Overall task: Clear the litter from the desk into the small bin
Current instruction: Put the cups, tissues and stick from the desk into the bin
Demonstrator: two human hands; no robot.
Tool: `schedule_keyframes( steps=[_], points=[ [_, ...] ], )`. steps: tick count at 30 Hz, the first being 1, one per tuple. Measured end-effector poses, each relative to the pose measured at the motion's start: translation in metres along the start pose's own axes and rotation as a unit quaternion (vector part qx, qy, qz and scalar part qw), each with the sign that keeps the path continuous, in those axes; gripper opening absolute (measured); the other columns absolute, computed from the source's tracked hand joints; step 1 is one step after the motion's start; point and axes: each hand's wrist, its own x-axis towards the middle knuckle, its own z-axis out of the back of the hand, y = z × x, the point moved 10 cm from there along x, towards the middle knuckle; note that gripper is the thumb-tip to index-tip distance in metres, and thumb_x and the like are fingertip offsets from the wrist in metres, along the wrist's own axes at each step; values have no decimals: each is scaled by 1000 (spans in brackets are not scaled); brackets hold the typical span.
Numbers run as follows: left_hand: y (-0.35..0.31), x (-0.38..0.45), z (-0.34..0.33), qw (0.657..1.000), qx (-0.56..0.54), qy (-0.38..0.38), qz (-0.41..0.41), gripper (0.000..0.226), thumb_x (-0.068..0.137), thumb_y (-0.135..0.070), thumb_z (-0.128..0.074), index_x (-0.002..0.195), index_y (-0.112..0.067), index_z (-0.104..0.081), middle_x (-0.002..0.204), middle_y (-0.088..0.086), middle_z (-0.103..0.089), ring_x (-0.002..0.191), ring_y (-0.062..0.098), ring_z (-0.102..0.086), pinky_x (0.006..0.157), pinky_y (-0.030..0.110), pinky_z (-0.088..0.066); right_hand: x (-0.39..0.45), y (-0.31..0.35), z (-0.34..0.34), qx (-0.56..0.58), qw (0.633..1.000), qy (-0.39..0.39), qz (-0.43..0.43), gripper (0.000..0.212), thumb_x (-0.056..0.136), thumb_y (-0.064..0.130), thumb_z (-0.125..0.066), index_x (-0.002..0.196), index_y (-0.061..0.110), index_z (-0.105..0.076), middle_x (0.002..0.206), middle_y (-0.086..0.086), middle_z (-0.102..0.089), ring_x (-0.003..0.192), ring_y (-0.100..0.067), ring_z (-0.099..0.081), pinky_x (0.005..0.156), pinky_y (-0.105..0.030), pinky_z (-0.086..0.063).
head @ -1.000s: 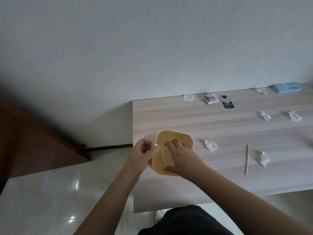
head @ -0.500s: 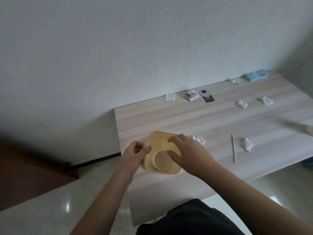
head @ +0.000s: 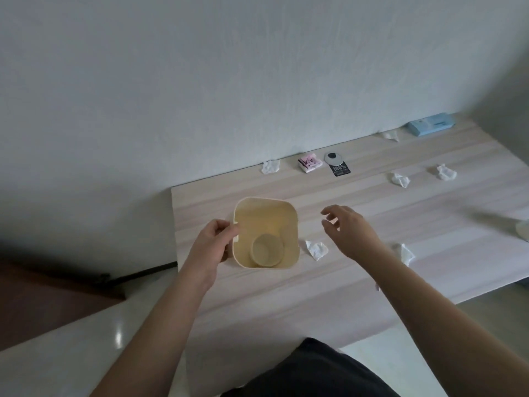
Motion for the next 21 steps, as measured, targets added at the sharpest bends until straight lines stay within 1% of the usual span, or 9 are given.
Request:
schedule_keyframes(
  steps=[3, 6, 8, 10, 13, 15, 17, 19, 21],
  points=[
    [7, 5, -13, 1000, 0, -19, 8, 16, 82, -31, -70, 80, -19, -58, 54, -8, -47, 49, 9, -43, 52, 26, -35, 19, -25, -35, -36, 995, 94, -11, 43, 94, 27, -55, 136, 21, -47, 127, -7, -54, 105, -21, -59, 87, -32, -45],
    [16, 7, -24, 999, -11, -40, 34, 16, 80, -32, -70, 82, -19, -61, 65, 2, -52, 56, 11, -49, 59, 29, -41, 27, -52, -79, -114, 975, 190, -8, 61, 93, 31, -55, 148, 21, -30, 145, -10, -38, 127, -31, -43, 101, -40, -39],
    [22, 8, -27, 996, -29, -58, 54, 20, 76, -35, -70, 84, -19, -63, 70, 4, -58, 65, 16, -54, 65, 34, -45, 31, -60, -94, -140, 972, 189, 18, 64, 91, 32, -55, 148, 26, -28, 150, -7, -30, 136, -28, -30, 108, -42, -32],
    [25, 11, -31, 994, -46, -72, 62, 15, 79, -33, -69, 84, -20, -64, 70, 2, -61, 69, 19, -55, 64, 34, -45, 34, -65, -110, -165, 968, 182, 57, 67, 90, 32, -57, 149, 29, -26, 153, -4, -25, 140, -26, -22, 110, -42, -27],
    [26, 17, -37, 992, -56, -92, 67, 13, 79, -31, -68, 84, -20, -63, 71, 6, -56, 69, 21, -51, 62, 34, -42, 36, -80, -137, -183, 956, 215, 79, 68, 88, 26, -59, 147, 30, -27, 150, -4, -27, 137, -26, -25, 107, -42, -30],
    [25, 22, -41, 991, -62, -102, 68, 9, 86, -25, -65, 86, -17, -61, 60, -3, -56, 61, 15, -50, 61, 32, -40, 38, -89, -151, -185, 952, 230, 81, 62, 86, 20, -60, 141, 30, -34, 141, -4, -35, 129, -27, -34, 101, -40, -35],
    [25, 27, -44, 989, -73, -111, 71, 6, 90, -21, -62, 88, -16, -59, 52, -10, -54, 54, 10, -49, 59, 31, -40, 42, -93, -161, -201, 946, 233, 100, 54, 85, 16, -60, 134, 28, -41, 129, -4, -43, 118, -27, -42, 92, -37, -40],
    [26, 32, -45, 987, -79, -119, 77, 6, 91, -21, -60, 90, -16, -58, 50, -12, -54, 51, 6, -50, 58, 29, -41, 49, -95, -165, -200, 944, 231, 120, 43, 85, 14, -60, 126, 23, -51, 119, -5, -50, 108, -28, -51, 84, -34, -42],
    [26, 37, -43, 986, -81, -122, 80, 7, 92, -21, -59, 92, -15, -58, 48, -13, -53, 47, 3, -49, 56, 27, -42, 66, -99, -161, -169, 951, 234, 107, 31, 86, 12, -58, 116, 18, -59, 112, -8, -58, 101, -31, -58, 79, -32, -44]
  ],
)
